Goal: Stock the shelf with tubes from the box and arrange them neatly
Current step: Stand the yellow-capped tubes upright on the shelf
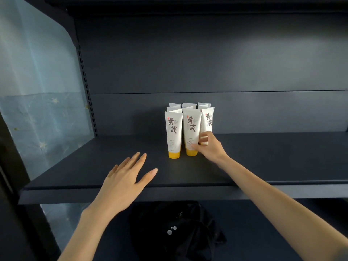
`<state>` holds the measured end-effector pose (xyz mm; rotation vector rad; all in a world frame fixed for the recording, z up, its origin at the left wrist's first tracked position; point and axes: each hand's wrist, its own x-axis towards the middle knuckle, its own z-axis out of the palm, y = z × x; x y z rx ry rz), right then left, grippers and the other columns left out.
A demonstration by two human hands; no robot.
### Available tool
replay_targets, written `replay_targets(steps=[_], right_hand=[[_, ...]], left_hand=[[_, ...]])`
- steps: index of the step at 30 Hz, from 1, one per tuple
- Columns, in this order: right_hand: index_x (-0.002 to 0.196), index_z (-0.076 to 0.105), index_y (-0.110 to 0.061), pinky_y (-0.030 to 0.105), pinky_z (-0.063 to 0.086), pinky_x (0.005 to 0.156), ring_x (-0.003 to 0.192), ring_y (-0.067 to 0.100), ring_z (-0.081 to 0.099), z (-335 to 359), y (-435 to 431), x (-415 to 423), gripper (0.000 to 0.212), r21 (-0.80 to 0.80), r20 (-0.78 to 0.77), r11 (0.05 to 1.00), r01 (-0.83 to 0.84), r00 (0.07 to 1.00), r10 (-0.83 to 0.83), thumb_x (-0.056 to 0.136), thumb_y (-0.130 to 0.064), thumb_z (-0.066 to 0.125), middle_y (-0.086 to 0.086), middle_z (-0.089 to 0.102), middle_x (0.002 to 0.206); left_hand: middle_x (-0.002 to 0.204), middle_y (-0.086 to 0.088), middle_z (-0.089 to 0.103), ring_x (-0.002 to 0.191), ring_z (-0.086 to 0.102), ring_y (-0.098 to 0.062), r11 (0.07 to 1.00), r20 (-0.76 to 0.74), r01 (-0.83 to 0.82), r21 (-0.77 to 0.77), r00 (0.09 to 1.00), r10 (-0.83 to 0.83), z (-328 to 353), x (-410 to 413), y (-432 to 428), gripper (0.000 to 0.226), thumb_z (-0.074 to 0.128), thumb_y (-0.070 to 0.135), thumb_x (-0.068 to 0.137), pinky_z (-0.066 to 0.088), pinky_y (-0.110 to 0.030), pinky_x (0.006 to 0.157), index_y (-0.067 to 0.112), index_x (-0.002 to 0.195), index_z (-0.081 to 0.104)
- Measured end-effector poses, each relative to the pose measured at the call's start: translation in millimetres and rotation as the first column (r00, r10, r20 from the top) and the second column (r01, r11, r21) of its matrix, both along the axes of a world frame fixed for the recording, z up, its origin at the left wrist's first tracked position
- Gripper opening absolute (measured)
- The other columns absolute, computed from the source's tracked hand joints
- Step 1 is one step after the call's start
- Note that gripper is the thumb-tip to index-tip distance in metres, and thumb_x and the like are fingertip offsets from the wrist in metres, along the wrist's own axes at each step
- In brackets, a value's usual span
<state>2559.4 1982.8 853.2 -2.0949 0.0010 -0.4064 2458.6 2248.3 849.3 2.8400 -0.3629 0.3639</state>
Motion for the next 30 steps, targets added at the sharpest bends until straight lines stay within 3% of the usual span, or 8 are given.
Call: replay_targets(steps=[4, 8, 11, 19, 30], right_hand=[[0.142, 0.032, -0.017, 0.035, 0.046, 0.089, 0.118, 0.023, 0.051, 4, -23, -32, 0.06, -0.257, 0.043, 0.962, 0.09, 0.996, -0.082, 0.093, -0.045, 0.053, 0.006, 0.039, 0.143], [0.15, 0.017, -0.023, 0.045, 0.031, 0.108, 0.142, 0.022, 0.026, 5, -51, -79, 0.068, -0.59, 0.081, 0.785, 0.19, 0.981, -0.176, 0.094, -0.057, 0.037, 0.0, 0.018, 0.158], [0.152, 0.01, -0.027, 0.045, 0.012, 0.118, 0.147, 0.02, 0.007, -2, -71, -115, 0.07, -0.702, 0.071, 0.675, 0.226, 0.966, -0.249, 0.093, -0.061, 0.028, -0.002, 0.009, 0.16], [0.152, 0.0, -0.031, 0.05, 0.005, 0.117, 0.148, 0.02, -0.004, -30, -134, -207, 0.077, -0.776, 0.035, 0.553, 0.302, 0.897, -0.441, 0.086, -0.067, 0.014, -0.004, -0.008, 0.16], [0.152, -0.002, -0.031, 0.049, 0.005, 0.117, 0.148, 0.019, -0.003, -73, -241, -335, 0.085, -0.778, -0.078, 0.537, 0.325, 0.798, -0.597, 0.078, -0.072, 0.005, -0.005, -0.004, 0.161]], left_hand=[[0.16, 0.011, 0.004, 0.147, 0.005, -0.01, 0.999, 0.0, 0.007, 0.038, 1.0, -0.007, -1, 8, 8, 0.079, 0.004, 0.068, 0.08, 0.009, -0.035, 0.119, 0.032, 0.151, 0.004], [0.16, 0.009, 0.002, 0.147, 0.003, -0.012, 0.996, 0.01, 0.006, 0.084, 1.0, -0.007, -3, 16, 10, 0.08, 0.001, 0.067, 0.079, 0.007, -0.037, 0.119, 0.031, 0.151, 0.002], [0.16, 0.009, 0.004, 0.147, 0.004, -0.012, 0.996, 0.019, 0.027, 0.081, 0.999, -0.029, -6, 16, -1, 0.082, 0.0, 0.066, 0.078, 0.008, -0.037, 0.118, 0.03, 0.151, 0.004], [0.16, 0.007, 0.006, 0.147, 0.006, -0.013, 0.99, 0.041, 0.095, 0.108, 0.994, -0.1, -10, -2, -49, 0.082, 0.001, 0.065, 0.079, 0.008, -0.04, 0.119, 0.028, 0.151, 0.006], [0.16, 0.009, 0.004, 0.146, 0.005, -0.009, 0.971, 0.027, 0.236, 0.024, 0.971, -0.237, -34, -88, -156, 0.076, 0.01, 0.064, 0.083, 0.005, -0.035, 0.119, 0.03, 0.151, 0.006]])
